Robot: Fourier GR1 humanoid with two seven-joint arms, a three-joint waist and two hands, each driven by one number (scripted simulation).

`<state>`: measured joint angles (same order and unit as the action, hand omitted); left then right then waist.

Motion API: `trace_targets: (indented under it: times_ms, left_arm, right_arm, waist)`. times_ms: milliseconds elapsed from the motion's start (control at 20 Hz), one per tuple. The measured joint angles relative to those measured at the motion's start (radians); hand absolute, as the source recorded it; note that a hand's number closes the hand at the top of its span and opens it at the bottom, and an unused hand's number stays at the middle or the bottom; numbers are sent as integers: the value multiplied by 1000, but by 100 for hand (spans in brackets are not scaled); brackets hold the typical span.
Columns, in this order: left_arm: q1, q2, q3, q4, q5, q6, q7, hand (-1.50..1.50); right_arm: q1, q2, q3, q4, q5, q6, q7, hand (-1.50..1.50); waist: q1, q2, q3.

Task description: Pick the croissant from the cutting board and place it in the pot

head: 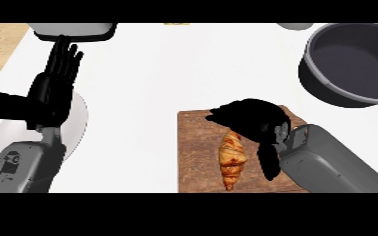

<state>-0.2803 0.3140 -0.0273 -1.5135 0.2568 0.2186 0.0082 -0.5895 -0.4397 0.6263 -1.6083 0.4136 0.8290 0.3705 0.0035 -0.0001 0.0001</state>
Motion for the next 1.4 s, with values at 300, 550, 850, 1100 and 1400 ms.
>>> trace_targets:
  times_ms: [300,550,850,1100,1400]
  left_arm:
    - [13,-16,22,-12,-17,-19,8,0]
    - [1,-32,42,-7,-33,-32,10,0]
    - [-2,-35,63,-9,-41,-53,24,0]
    - [8,-55,70,-21,-60,-58,26,0]
    - [9,-74,85,-7,-78,-78,5,0]
  right_arm:
    - [74,41,-10,-37,96,-6,-68,-150]
    - [129,81,-1,-59,194,-8,-70,-150]
    - [132,123,30,56,333,-68,-113,-150]
    - [154,151,21,140,416,-120,-188,-150]
    - [183,207,24,214,506,-170,-256,-150]
  waist:
    - [-2,0,0]
    - [-3,0,0]
    - [0,0,0]
    - [0,1,0]
    - [-2,-1,-1]
